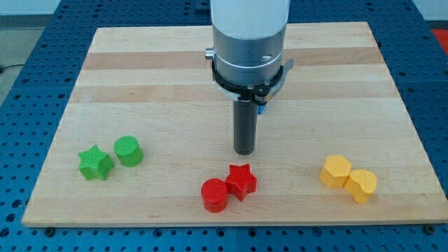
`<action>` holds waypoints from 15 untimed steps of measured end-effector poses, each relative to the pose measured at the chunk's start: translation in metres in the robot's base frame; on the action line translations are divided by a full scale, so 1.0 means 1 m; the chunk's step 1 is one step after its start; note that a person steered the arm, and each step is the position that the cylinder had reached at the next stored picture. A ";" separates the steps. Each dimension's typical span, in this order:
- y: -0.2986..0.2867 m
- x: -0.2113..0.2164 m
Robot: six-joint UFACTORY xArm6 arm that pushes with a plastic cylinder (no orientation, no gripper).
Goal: Slide the red circle to the bottom side of the green circle
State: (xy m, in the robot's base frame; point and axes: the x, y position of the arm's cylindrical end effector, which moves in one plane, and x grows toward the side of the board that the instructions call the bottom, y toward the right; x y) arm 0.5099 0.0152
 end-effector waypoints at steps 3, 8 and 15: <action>0.033 0.019; -0.045 0.090; -0.226 0.097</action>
State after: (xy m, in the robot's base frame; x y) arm 0.6072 -0.2109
